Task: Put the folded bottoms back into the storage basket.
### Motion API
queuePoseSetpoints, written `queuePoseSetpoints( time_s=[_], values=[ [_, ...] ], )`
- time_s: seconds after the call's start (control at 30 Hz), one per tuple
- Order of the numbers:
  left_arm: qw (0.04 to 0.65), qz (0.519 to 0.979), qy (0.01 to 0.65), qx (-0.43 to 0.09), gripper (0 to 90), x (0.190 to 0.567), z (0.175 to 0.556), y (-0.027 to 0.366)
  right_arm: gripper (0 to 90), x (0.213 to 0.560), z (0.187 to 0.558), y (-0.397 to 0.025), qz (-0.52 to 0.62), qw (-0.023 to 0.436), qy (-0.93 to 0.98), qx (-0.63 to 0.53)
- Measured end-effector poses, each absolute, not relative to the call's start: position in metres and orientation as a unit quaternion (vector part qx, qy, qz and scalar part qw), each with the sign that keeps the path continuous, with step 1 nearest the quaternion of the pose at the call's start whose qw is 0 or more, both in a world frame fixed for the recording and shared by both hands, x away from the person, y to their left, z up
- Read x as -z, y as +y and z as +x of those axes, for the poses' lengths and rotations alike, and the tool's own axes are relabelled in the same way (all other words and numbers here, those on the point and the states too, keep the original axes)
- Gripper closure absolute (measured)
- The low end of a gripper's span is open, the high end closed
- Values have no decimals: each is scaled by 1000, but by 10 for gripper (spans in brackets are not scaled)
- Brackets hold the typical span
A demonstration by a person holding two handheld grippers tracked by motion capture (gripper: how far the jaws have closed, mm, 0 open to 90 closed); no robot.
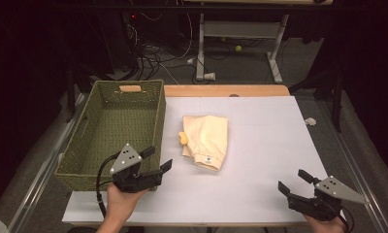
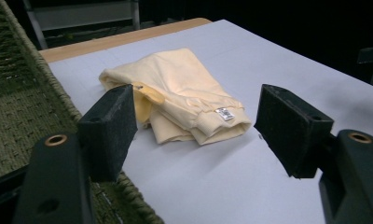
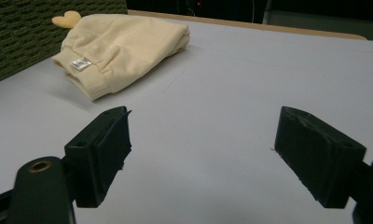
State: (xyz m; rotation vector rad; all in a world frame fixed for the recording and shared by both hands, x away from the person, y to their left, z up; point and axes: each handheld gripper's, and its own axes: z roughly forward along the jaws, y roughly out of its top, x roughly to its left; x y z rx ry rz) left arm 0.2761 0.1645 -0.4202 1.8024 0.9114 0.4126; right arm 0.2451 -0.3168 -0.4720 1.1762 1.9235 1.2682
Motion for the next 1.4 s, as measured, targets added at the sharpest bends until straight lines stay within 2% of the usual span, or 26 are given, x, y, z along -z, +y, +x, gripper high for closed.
queuePoseSetpoints(
  time_s=[0.57,1.03,1.1,1.4],
  values=[
    [510,764,360,-161,273,423,283,134,192,472,245,-317,435,273,716,-473],
    [481,782,368,-151,272,425,296,109,192,472,245,-316,435,272,717,-472],
    [475,785,372,-143,244,425,300,105,192,472,245,-317,435,272,717,-472],
    [455,794,378,-137,223,425,310,93,192,472,245,-316,434,272,717,-473]
  ],
)
